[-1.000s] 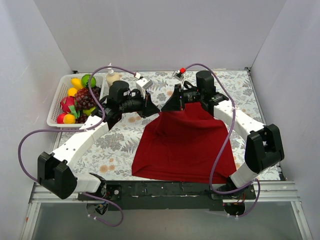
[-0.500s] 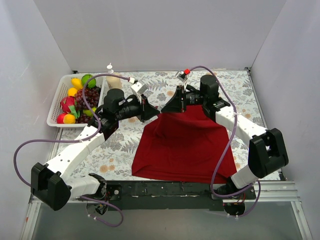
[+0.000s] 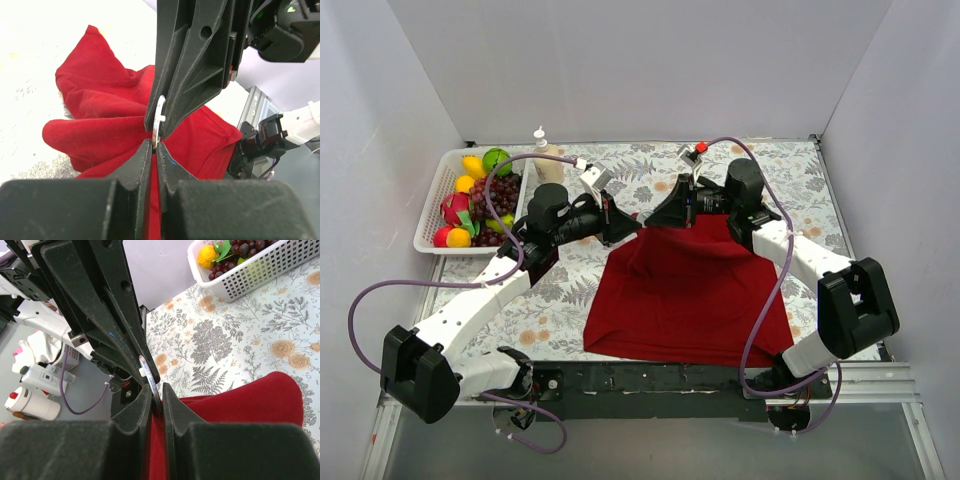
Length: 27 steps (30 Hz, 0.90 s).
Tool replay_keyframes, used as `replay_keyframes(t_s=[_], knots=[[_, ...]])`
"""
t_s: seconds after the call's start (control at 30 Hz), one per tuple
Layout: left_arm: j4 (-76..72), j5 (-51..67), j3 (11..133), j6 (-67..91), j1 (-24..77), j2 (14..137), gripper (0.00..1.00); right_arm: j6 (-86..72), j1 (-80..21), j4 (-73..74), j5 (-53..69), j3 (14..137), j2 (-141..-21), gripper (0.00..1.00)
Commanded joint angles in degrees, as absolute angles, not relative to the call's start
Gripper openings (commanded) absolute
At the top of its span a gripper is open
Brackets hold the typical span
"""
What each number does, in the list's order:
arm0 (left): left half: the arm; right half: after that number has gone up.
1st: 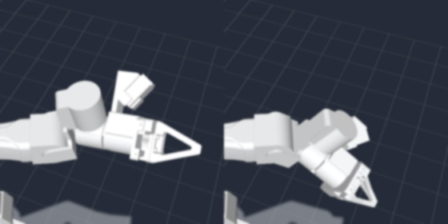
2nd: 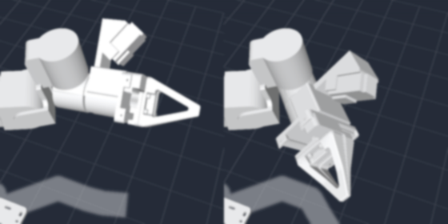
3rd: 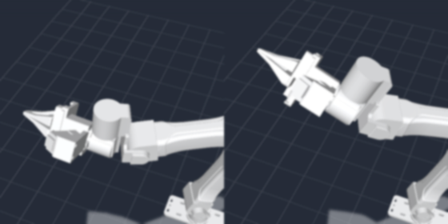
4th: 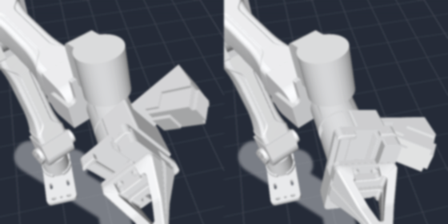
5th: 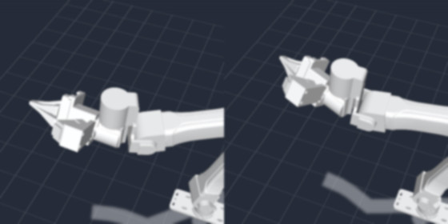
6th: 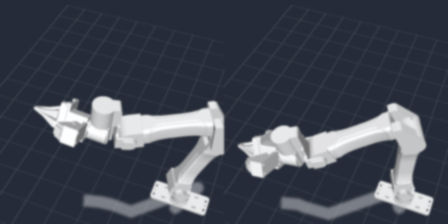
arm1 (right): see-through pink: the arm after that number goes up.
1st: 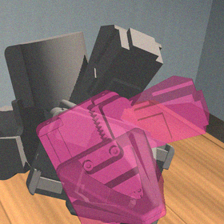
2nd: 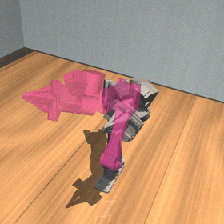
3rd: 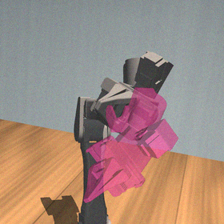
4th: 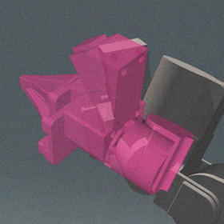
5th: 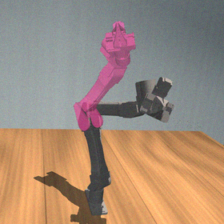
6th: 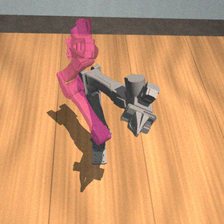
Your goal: Pin the brooch onto the clothing
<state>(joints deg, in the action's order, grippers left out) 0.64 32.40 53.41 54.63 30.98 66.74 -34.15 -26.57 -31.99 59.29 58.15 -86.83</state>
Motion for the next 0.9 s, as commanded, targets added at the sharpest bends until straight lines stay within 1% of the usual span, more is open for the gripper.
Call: replay_keyframes(t_s=[0.0, 0.3, 0.4, 0.43, 0.5, 0.53, 0.6, 0.63, 0.73, 0.87], knots=[[1.50, 35.16, 52.12, 55.72, 31.03, 63.19, 0.00, -35.24, -22.06, -39.20, 51.59, 57.66, -84.29, 0.01], [0.53, 34.98, 51.50, 56.60, 30.06, 63.90, 0.00, -37.18, -21.45, -44.20, 53.35, 56.25, -84.11, 0.01], [0.44, 34.10, 51.42, 56.78, 29.97, 64.07, 0.00, -36.92, -21.53, -44.82, 54.75, 56.25, -84.11, 0.21], [0.44, 33.49, 51.42, 56.69, 29.88, 64.07, 0.00, -36.57, -21.53, -44.74, 55.02, 56.34, -83.85, 0.35], [0.62, 33.22, 51.59, 56.60, 29.88, 64.25, 0.00, -34.56, -21.53, -43.51, 54.41, 56.16, -82.80, 0.49], [0.70, 33.14, 51.77, 56.60, 29.80, 64.34, 0.00, -33.58, -21.53, -41.85, 54.14, 56.16, -81.84, 0.61], [0.88, 32.96, 52.03, 56.43, 29.79, 64.86, 0.00, -30.78, -21.53, -40.17, 52.48, 55.90, -80.78, 0.73], [1.14, 32.87, 52.21, 56.43, 29.79, 64.86, 0.00, -29.98, -21.53, -38.60, 51.86, 55.46, -80.25, 0.82], [1.23, 32.78, 52.65, 56.25, 29.71, 65.30, 0.00, -27.25, -21.53, -36.66, 49.84, 55.28, -78.40, 0.89], [1.32, 31.38, 52.91, 56.34, 29.62, 65.83, 0.00, -24.79, -21.53, -32.71, 47.99, 55.11, -76.82, 0.90]])
